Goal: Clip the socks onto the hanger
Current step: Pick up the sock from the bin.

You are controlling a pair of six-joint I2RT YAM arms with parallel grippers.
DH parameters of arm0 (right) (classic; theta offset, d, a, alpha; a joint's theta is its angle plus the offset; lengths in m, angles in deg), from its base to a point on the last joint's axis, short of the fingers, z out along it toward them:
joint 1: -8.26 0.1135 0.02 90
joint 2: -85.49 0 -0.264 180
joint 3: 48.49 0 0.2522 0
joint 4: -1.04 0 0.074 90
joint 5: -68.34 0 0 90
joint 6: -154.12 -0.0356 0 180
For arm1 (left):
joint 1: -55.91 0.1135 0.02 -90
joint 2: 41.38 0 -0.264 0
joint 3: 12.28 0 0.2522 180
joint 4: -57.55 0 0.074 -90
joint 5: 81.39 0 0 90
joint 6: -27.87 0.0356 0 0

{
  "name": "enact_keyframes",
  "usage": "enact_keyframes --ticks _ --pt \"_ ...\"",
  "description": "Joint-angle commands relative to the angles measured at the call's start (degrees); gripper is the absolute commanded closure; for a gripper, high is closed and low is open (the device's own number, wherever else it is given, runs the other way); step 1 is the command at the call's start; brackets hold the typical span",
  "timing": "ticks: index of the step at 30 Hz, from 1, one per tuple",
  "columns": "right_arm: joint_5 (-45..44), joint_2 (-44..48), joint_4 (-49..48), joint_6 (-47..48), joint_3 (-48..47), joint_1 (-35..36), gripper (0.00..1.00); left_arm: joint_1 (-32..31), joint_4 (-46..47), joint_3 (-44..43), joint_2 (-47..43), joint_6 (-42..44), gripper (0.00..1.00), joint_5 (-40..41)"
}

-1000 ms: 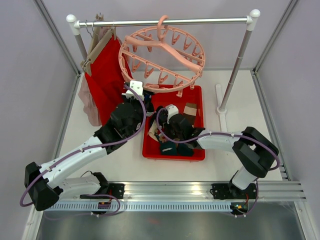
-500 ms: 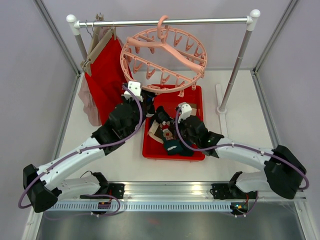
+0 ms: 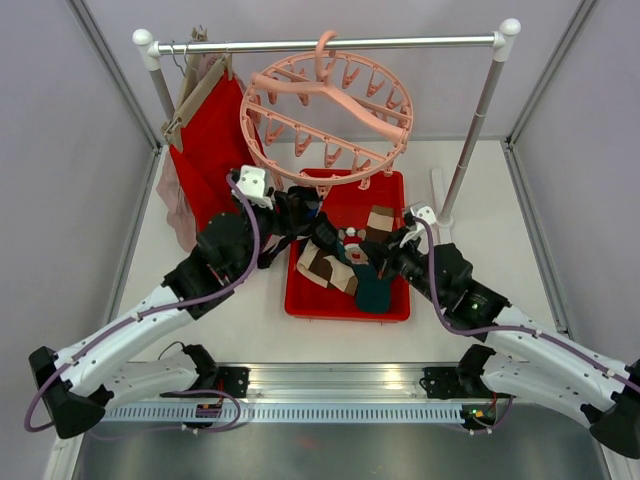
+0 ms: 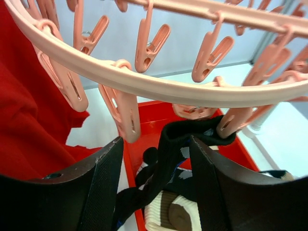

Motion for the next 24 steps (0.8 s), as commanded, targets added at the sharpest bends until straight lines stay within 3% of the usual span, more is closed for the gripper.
enact_keyframes --ticks 1,6,10,16,24 --pt "-0.65 2.93 3.07 1.41 -1.5 -0.08 1.0 0.19 -1.23 -0.41 -3.96 -2.58 0.37 -4.76" --pt "0.75 6.88 5.35 2.56 -2.99 0.01 1.0 0.28 -1.76 1.43 -9.76 -1.71 0.37 -14.94" --pt "2.07 9.61 7.03 2.38 -5.19 -0.08 1.0 0.19 -1.67 3.01 -13.98 -0.74 0.35 -30.06" --pt "5.15 13.21 9.84 2.55 -8.61 0.01 1.0 0.19 0.61 3.63 -12.06 -1.61 0.35 -48.59" --pt "8.92 16.38 10.01 2.73 -10.2 -0.08 1.0 0.1 10.27 5.21 -4.87 -6.45 0.33 -51.7"
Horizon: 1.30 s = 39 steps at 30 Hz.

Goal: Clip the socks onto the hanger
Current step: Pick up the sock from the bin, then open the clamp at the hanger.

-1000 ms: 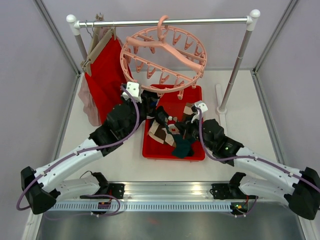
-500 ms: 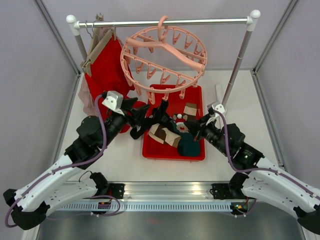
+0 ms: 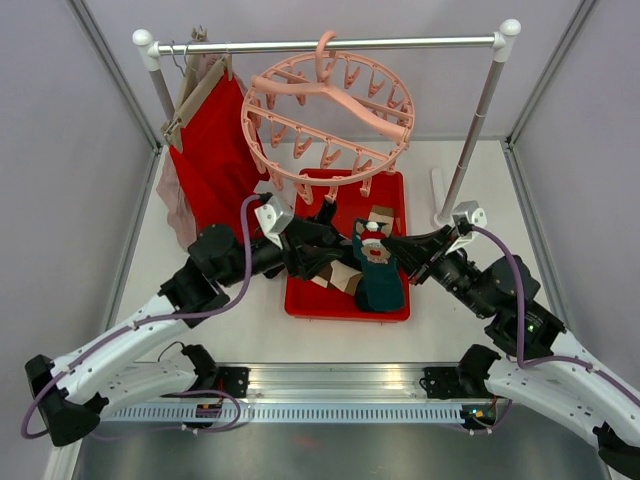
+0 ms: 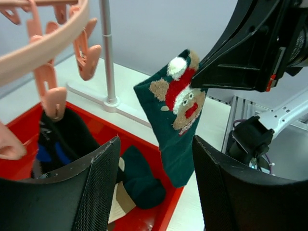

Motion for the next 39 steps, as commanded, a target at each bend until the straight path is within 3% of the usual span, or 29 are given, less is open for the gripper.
enact_keyframes --ticks 1,23,29,39 --pt "2.79 0.54 0.22 0.72 -3.03 -0.08 1.0 0.08 7.37 0.1 2.51 -4.5 0.33 -5.15" --pt "4.89 -0.61 -0.66 -0.77 -4.44 0.01 1.0 -0.18 16.7 -1.92 10.25 -9.87 0.33 -6.82" --pt "4.81 -0.78 -0.39 -0.68 -4.35 0.01 1.0 -0.18 17.92 -2.1 11.48 -10.66 0.42 -6.64" --pt "3.93 -1.31 0.04 -0.25 -3.21 -0.08 1.0 -0.62 19.24 -1.92 12.45 -10.93 0.7 -6.64"
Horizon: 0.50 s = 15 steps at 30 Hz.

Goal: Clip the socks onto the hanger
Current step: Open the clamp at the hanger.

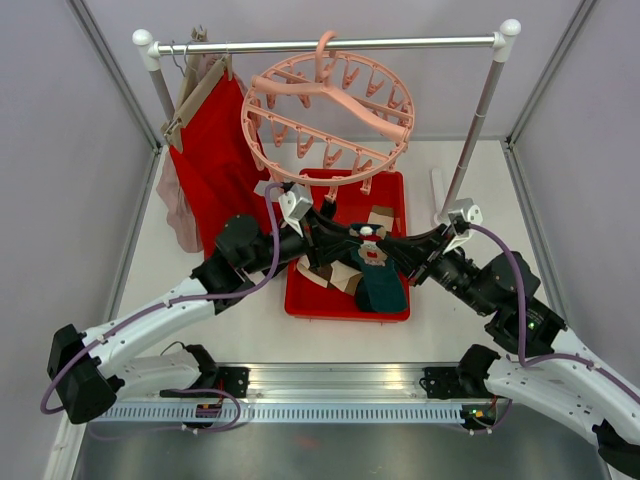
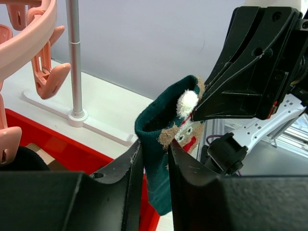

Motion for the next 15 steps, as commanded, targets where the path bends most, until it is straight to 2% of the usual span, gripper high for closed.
enact_keyframes --ticks 1,3,5,7,8,9,12,15 --pt "-0.53 -0.15 -0.94 0.0 -0.78 0.01 1.0 -0.45 3.42 -2.08 0.19 -1.07 0.72 -0.26" --pt "-0.88 -0.15 -0.67 0.17 -0.52 0.01 1.0 -0.54 3.42 -1.99 0.36 -0.63 0.82 -0.87" --pt "-2.54 -0.33 0.2 0.7 -0.52 -0.08 1.0 -0.71 3.33 -1.55 0.36 0.07 0.87 -0.7" --pt "-5.71 -0.68 1.95 1.14 -0.52 0.01 0.94 -1.24 3.33 -1.03 0.28 1.91 0.95 -0.18" --pt "-6.85 -0.77 2.66 1.4 -0.43 -0.08 0.89 -1.59 3.33 -0.24 -0.07 2.87 0.97 0.87" --pt "-9.99 -1.03 4.06 1.49 -0.43 0.01 0.78 -2.46 3.33 0.2 -0.16 5.23 0.98 1.49" --pt "-13.53 -1.64 5.91 2.37 -0.95 -0.08 0.6 -4.74 4.91 3.1 -1.3 10.96 0.98 5.62" --pt "-17.14 -2.17 7.32 3.25 -2.18 0.01 0.52 -6.77 5.88 5.56 -1.83 16.06 0.98 10.27"
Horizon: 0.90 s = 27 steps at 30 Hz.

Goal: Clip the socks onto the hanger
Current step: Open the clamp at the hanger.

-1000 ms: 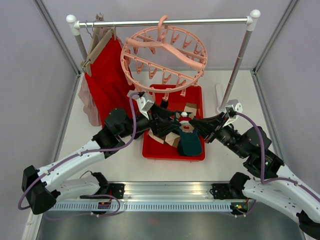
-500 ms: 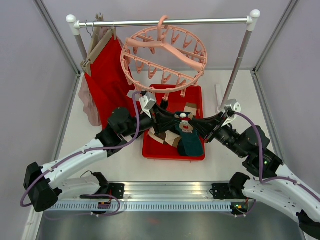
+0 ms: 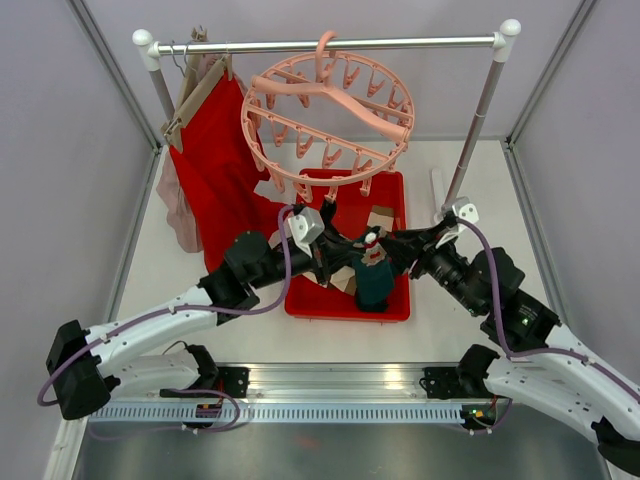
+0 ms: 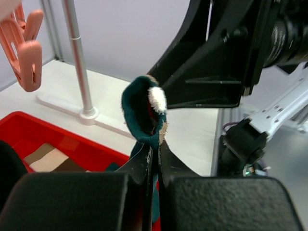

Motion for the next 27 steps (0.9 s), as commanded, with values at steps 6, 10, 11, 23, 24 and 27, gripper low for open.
enact_keyframes --ticks 6,10,11,23,24,27 --pt "-8.21 -2.35 -0.17 4.89 -4.38 0.01 0.47 -3.48 3.9 4.62 -1.27 12.72 0.98 12.72" --pt "-6.81 -5.78 -4.31 9.55 -5.17 -0.08 0.43 -3.66 3.19 5.15 -1.79 12.29 0.98 14.05" --pt "-6.55 -7.7 -6.23 10.7 -5.61 0.01 0.4 -3.66 2.93 5.32 -1.97 12.2 0.98 14.13" --pt "-2.33 -17.91 -18.37 22.83 -6.76 -0.87 0.32 -3.75 -0.41 6.64 -7.15 12.63 0.98 15.54" --pt "-1.72 -18.0 -18.72 23.01 -6.76 -1.22 0.32 -3.83 -0.76 6.47 -7.33 12.81 0.98 15.8" --pt "0.04 -18.0 -19.6 23.71 -6.32 -3.06 0.31 -3.75 -2.08 6.2 -8.03 13.69 0.98 17.03"
